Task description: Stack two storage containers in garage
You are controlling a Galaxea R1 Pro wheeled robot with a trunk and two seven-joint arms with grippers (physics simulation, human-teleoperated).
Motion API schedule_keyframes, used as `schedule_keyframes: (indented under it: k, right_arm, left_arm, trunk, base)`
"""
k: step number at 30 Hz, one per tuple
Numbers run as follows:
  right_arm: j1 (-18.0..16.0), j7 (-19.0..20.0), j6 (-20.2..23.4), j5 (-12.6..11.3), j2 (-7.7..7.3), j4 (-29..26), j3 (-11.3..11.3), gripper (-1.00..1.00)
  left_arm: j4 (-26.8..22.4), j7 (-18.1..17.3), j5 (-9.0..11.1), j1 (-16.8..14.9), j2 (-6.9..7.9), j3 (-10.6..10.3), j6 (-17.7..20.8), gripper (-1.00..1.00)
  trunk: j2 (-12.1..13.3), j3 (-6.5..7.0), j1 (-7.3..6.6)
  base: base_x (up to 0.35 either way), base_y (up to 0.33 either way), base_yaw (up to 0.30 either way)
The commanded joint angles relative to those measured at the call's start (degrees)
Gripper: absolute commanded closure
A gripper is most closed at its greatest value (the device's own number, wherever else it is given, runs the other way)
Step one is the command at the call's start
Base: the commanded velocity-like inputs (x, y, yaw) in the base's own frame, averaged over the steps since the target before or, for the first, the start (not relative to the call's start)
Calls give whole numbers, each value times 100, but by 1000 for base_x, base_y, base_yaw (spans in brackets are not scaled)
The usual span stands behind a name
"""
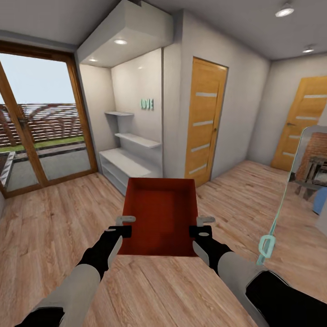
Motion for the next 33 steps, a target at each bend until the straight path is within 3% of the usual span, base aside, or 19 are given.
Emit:
schedule_keyframes:
  k: [1, 23, 33]
  right_arm:
    - [-6, 0, -65, 72, 0, -90, -76, 100]
    - [-6, 0, -65, 69, 4, -87, -74, 100]
    - [-6, 0, -65, 54, 5, -78, -76, 100]
  left_arm:
    - [2, -21, 24, -3, -55, 77, 29, 100]
    - [2, -21, 24, -3, -55, 76, 30, 100]
    - [2, -21, 24, -3, -55, 74, 30, 100]
  trunk:
    - [-13, -12, 7]
    - [-13, -12, 7]
    - [-13, -12, 7]
  base:
    - [322, 0, 0]
    - [322, 0, -3]
    - [322, 0, -210]
